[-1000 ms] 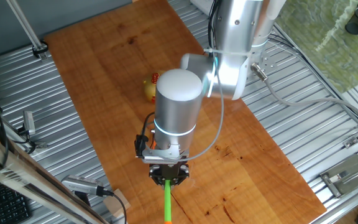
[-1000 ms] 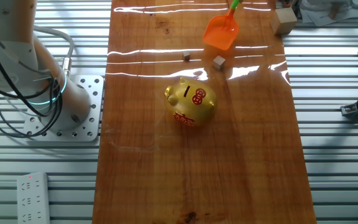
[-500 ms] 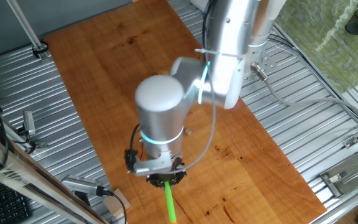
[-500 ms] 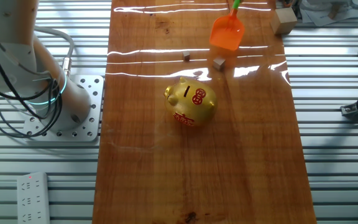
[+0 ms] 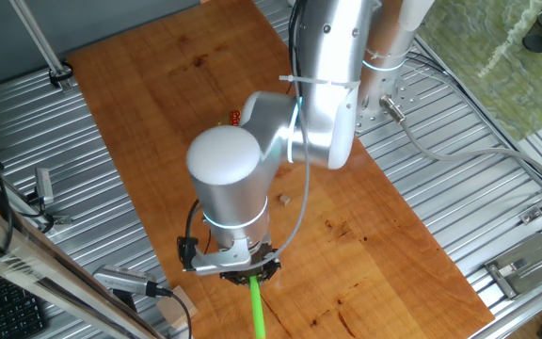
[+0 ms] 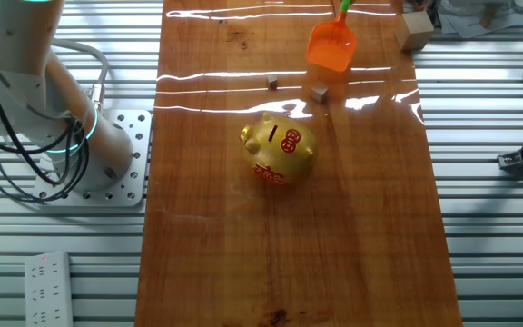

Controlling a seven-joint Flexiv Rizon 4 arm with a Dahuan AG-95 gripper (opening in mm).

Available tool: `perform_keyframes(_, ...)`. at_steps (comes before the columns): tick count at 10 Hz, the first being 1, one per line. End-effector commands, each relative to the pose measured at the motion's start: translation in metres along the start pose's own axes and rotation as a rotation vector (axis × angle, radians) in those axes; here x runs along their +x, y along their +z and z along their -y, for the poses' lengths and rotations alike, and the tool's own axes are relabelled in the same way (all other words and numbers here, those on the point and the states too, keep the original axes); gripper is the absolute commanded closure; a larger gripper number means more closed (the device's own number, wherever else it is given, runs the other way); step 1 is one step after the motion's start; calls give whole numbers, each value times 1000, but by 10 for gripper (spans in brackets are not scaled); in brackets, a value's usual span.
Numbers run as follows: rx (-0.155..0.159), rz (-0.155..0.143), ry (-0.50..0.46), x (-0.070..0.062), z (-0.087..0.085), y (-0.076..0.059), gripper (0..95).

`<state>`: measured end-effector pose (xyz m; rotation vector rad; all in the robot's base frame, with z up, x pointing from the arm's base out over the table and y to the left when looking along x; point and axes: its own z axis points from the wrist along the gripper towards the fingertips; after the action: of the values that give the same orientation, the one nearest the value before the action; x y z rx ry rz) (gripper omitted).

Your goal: Use a shovel to scoop up an object

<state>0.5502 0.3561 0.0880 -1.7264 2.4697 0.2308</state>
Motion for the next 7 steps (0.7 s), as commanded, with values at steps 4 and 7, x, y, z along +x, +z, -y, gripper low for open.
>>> perform_keyframes(4, 50, 33, 29, -11, -4, 9, 950)
perform_keyframes(7, 54, 39, 16, -12, -3, 10, 950)
